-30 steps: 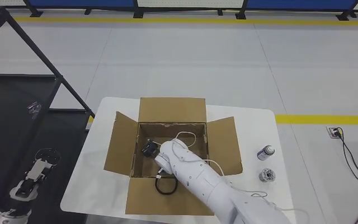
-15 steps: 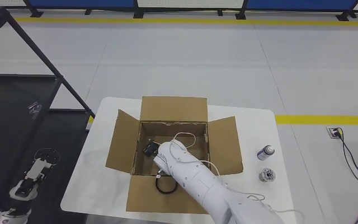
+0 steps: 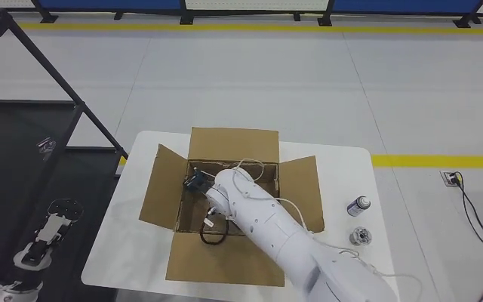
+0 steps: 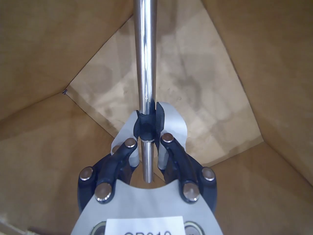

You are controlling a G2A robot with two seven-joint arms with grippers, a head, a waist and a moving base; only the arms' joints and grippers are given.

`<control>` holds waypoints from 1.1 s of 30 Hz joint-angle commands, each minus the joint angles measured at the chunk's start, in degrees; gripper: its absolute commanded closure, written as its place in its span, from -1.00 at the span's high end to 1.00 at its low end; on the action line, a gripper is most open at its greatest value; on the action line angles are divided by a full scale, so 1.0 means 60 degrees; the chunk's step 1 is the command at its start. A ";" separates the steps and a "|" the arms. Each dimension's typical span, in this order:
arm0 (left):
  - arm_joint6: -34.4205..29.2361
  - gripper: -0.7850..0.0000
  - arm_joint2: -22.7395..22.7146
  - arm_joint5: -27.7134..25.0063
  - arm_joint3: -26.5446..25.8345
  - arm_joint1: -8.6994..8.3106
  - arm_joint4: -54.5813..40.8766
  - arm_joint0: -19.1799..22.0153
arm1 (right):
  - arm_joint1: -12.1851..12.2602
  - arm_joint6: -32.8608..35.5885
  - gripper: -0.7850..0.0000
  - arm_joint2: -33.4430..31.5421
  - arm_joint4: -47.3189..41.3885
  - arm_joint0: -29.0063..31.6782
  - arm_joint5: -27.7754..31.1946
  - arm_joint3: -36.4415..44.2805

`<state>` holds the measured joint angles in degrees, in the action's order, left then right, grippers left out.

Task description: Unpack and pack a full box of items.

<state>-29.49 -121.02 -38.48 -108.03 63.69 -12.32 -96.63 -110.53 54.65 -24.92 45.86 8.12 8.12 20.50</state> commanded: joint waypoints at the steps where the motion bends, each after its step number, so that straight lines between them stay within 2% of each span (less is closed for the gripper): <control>1: 0.0010 1.00 0.0005 0.0010 -0.0040 0.0000 0.0016 -0.0009 | 0.0141 0.0129 -1.00 -0.0144 -0.0014 -0.0026 0.0009 0.0246; 6: 0.0027 1.00 0.0042 0.0028 -0.0180 -0.0002 0.0093 -0.0018 | 0.0706 0.0447 -1.00 -0.0651 0.0176 0.0082 -0.0403 0.1498; 10: 0.0035 1.00 0.0094 0.0037 -0.0309 -0.0002 0.0179 -0.0029 | 0.1496 0.1020 -1.00 -0.1385 0.0769 0.0636 -0.1027 0.3564; 14: 0.0020 1.00 0.0159 0.0052 -0.0437 -0.0003 0.0265 -0.0048 | 0.2638 0.2455 -1.00 -0.2855 0.2115 0.2207 -0.1637 0.7450; 17: 0.0024 1.00 0.0225 0.0062 -0.0509 -0.0001 0.0329 -0.0069 | 0.3436 0.3698 -1.00 -0.4339 0.3411 0.4224 -0.1422 1.1087; 19: 0.0043 1.00 0.0258 0.0061 -0.0551 0.0002 0.0366 -0.0091 | 0.3770 0.3972 -1.00 -0.5167 0.4057 0.5510 -0.1148 1.3056; 22: 0.0071 1.00 0.0294 0.0064 -0.0608 0.0007 0.0437 -0.0143 | 0.4047 0.3744 -1.00 -0.6045 0.5028 0.6894 -0.1170 1.4970; 28: 0.0075 1.00 0.0322 0.0051 -0.0691 0.0011 0.0470 -0.0246 | 0.4333 0.3207 -1.00 -0.7864 0.6662 0.9010 -0.2169 1.7890; 31: 0.0044 1.00 0.0386 0.0084 -0.0763 0.0010 0.0536 -0.0264 | 0.4418 0.3103 -1.00 -0.9055 0.7070 1.0051 -0.2719 1.8886; 33: 0.0029 1.00 0.0471 0.0110 -0.0802 0.0009 0.0574 -0.0248 | 0.4448 0.3047 -1.00 -0.9773 0.7133 1.0538 -0.3024 1.9024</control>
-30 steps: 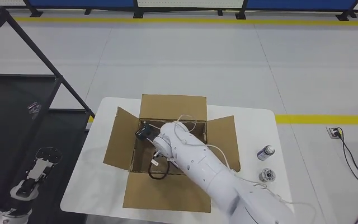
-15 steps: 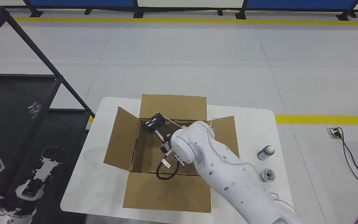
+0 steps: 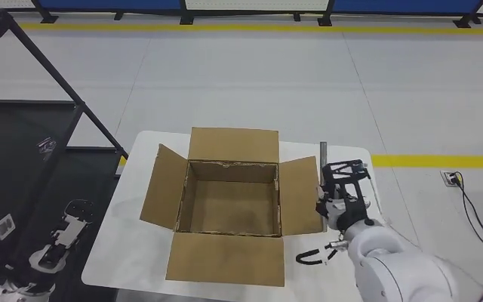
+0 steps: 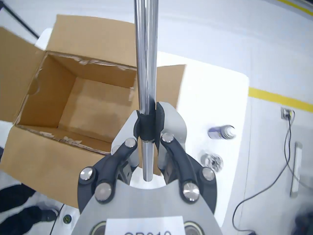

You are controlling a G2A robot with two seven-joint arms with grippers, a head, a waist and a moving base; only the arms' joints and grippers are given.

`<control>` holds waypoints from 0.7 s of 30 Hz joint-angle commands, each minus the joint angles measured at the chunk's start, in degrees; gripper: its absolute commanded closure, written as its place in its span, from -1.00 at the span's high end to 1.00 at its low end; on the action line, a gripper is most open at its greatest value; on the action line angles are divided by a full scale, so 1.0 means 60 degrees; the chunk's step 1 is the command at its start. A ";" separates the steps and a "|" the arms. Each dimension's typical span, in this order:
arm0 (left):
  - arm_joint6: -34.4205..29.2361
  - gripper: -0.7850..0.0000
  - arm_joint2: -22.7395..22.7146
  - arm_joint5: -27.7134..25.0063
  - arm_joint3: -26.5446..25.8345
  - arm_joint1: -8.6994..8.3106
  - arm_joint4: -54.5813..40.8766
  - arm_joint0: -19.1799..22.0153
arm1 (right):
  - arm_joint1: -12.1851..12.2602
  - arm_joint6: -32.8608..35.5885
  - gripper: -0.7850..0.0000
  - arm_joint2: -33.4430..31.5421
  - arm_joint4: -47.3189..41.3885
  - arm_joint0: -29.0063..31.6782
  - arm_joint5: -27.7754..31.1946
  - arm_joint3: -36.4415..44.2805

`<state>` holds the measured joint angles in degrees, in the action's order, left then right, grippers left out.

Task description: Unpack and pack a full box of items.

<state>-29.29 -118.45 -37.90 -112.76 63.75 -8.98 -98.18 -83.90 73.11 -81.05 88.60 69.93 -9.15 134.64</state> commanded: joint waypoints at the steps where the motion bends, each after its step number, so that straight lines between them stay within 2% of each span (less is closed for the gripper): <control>1: -0.0010 1.00 0.0089 0.0026 -0.0039 -0.0001 0.0056 0.0029 | 0.0019 -0.0068 -1.00 -0.0743 -0.0022 0.0428 -0.0298 0.0001; 3: -0.0015 1.00 0.0198 0.0065 -0.0069 -0.0002 0.0111 0.0070 | 0.0030 -0.0127 -1.00 -0.1269 -0.0539 0.0795 -0.0350 -0.0042; 6: 0.0010 1.00 0.0336 0.0113 -0.0083 -0.0004 0.0202 0.0154 | 0.0075 0.0056 -1.00 -0.1863 -0.1259 0.0989 0.0072 -0.0990; 13: 0.0088 1.00 0.0405 0.0171 -0.0015 -0.0015 0.0297 0.0269 | 0.0162 0.0436 -1.00 -0.1956 -0.2220 0.0217 0.0992 -0.3739; 21: 0.0097 1.00 0.0348 0.0191 0.0047 -0.0033 0.0290 0.0300 | 0.0250 0.0276 -1.00 -0.1631 -0.1796 -0.0977 0.1170 -0.6575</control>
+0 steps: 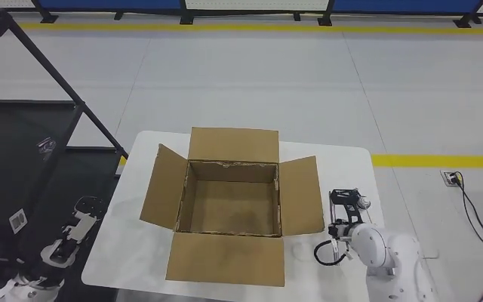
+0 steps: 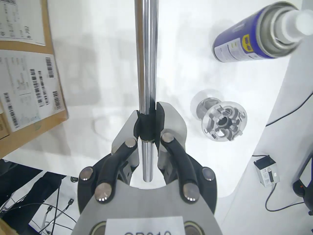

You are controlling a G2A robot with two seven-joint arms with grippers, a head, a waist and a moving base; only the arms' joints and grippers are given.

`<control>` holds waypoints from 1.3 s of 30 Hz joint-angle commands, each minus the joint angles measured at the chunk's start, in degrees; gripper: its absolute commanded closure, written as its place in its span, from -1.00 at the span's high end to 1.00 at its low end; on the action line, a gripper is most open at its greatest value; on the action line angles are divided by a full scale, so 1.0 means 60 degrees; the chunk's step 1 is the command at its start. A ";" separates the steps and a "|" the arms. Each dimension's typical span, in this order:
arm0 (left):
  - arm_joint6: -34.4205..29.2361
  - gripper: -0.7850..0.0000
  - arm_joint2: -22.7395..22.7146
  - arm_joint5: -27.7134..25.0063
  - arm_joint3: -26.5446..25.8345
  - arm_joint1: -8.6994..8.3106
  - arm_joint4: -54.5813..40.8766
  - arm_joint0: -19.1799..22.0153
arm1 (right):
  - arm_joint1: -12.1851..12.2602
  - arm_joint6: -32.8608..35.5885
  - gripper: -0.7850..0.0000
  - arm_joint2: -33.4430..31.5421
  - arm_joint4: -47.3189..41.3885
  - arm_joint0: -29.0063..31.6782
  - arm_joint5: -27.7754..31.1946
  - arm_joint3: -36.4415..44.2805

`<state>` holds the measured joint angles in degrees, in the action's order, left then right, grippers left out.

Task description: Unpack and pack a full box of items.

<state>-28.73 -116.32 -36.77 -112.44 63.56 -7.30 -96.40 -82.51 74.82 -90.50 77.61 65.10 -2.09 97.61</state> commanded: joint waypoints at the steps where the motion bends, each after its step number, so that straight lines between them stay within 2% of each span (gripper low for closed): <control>1: 0.0008 1.00 -0.0017 0.0001 -0.0007 -0.0004 0.0008 0.0004 | 0.0032 -0.0030 -1.00 -0.0052 0.0052 -0.0336 0.0044 -0.0696; 4: 0.0013 1.00 -0.0069 0.0004 0.0012 -0.0011 -0.0004 0.0000 | 0.0067 -0.0175 -1.00 -0.0054 -0.0069 -0.0651 0.0233 -0.1318; 12: 0.0051 1.00 -0.0121 -0.0012 0.0029 -0.0019 -0.0021 -0.0035 | 0.0138 -0.0234 -1.00 0.0107 0.0275 -0.1337 -0.0031 -0.2641; 13: 0.0051 1.00 -0.0127 -0.0013 0.0026 -0.0020 -0.0024 -0.0040 | 0.0149 -0.0273 -0.91 0.0094 0.0256 -0.1416 -0.0020 -0.2805; 16: 0.0079 1.00 -0.0148 -0.0021 0.0020 -0.0022 -0.0032 -0.0055 | 0.0167 -0.0376 -0.85 0.0128 0.0142 -0.1575 0.0020 -0.3163; 23: 0.0100 1.00 -0.0195 -0.0045 0.0017 -0.0027 -0.0060 -0.0095 | 0.0224 -0.0535 -0.50 0.0142 -0.0041 -0.1742 0.0013 -0.3512; 30: 0.0103 1.00 -0.0160 -0.0071 0.0064 -0.0032 -0.0013 -0.0100 | 0.0283 -0.0643 -0.32 0.0171 -0.0093 -0.1742 -0.0092 -0.3400; 35: -0.0069 1.00 -0.0321 -0.0269 0.0336 -0.0060 0.0017 -0.0101 | 0.0333 -0.1148 -0.03 -0.0115 -0.0607 -0.1179 -0.0131 -0.2143; 38: -0.0485 1.00 -0.0540 -0.0557 0.0693 -0.0109 0.0435 -0.0163 | 0.0368 -0.1508 0.58 -0.0396 -0.0930 -0.0639 -0.0245 -0.1110; 39: -0.0713 1.00 -0.0593 -0.0696 0.0791 -0.0131 0.0590 -0.0206 | 0.0376 -0.1618 0.86 -0.0487 -0.1042 -0.0459 -0.0312 -0.0781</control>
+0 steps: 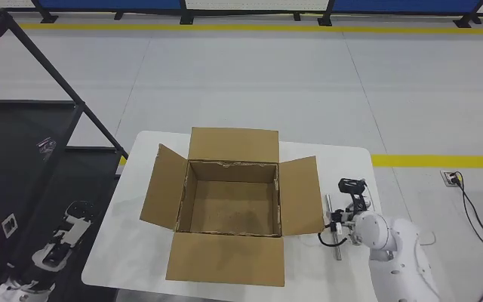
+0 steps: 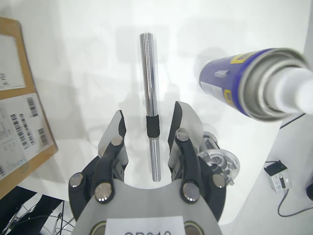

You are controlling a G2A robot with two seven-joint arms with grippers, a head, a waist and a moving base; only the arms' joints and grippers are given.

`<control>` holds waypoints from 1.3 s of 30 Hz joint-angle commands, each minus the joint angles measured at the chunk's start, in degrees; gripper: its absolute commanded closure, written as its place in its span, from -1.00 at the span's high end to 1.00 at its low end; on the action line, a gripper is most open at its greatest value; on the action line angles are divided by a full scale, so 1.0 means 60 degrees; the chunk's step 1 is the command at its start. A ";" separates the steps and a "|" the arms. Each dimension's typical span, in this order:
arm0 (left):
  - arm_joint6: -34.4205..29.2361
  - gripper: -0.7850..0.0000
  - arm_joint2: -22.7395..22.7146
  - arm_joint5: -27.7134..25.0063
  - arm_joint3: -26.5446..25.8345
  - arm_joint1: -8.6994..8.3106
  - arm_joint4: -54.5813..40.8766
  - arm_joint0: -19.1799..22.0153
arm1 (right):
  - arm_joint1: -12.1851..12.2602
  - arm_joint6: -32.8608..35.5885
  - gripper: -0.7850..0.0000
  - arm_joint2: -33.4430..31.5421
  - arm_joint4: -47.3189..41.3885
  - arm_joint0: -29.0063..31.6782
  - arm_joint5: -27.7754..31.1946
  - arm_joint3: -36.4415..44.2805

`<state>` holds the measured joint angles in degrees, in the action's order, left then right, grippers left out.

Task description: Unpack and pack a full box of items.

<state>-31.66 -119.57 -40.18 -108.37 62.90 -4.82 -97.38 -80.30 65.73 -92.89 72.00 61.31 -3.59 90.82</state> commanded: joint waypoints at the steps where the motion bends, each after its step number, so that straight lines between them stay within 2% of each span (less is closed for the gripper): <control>1: -0.0442 1.00 -0.0132 -0.0315 0.0219 -0.0045 0.0347 -0.0092 | 0.0014 -0.0228 1.00 -0.0161 -0.0202 0.0347 -0.0135 0.0685; 4: -0.1067 1.00 -0.0322 -0.0878 0.0576 -0.0112 0.0801 -0.0319 | 0.0019 -0.0747 1.00 -0.0425 -0.0590 0.0832 -0.0491 0.1591; 7: -0.1672 1.00 -0.0542 -0.1335 0.0839 -0.0187 0.1645 -0.0547 | 0.0001 -0.1600 1.00 -0.0866 -0.1797 0.1334 -0.0527 0.2454; 12: -0.1937 1.00 -0.0188 -0.1516 0.0894 -0.0209 0.4246 -0.0725 | 0.0015 -0.2927 1.00 -0.1576 -0.4204 0.2143 0.0829 0.3380; 15: -0.1846 1.00 0.0204 -0.1439 0.0852 -0.0196 0.4546 -0.0767 | 0.0061 -0.3235 1.00 -0.1759 -0.5037 0.2380 0.1692 0.3614; 26: -0.1838 1.00 0.0215 -0.1408 0.0790 -0.0199 0.4665 -0.0739 | 0.0102 -0.3088 1.00 -0.1745 -0.5100 0.2442 0.1926 0.3792; 29: -0.1455 1.00 0.0752 -0.0834 0.0637 -0.0171 0.5864 -0.0471 | 0.0102 -0.3088 1.00 -0.1745 -0.5100 0.2442 0.1926 0.3792; 31: -0.0836 1.00 0.1194 -0.0348 0.0712 -0.0125 0.7044 -0.0245 | 0.0116 -0.3318 1.00 -0.1635 -0.5032 0.2549 0.1971 0.3800; 33: -0.0222 1.00 0.1813 -0.0305 0.1036 -0.0078 0.7637 -0.0026 | 0.0141 -0.3404 1.00 -0.1562 -0.5042 0.2593 0.1989 0.3786; 35: 0.0503 1.00 0.2222 0.0171 0.1366 -0.0036 0.8624 0.0309 | 0.0172 -0.3435 1.00 -0.1542 -0.5035 0.2600 0.1970 0.3734; 39: 0.1723 1.00 0.3135 0.0316 0.2227 0.0050 0.9162 0.0941 | 0.0234 -0.3502 1.00 -0.1561 -0.5062 0.2659 0.1912 0.3675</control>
<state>-23.09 -101.98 -38.39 -96.44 63.13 49.55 -92.80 -78.97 44.79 -102.22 41.67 77.18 7.97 112.89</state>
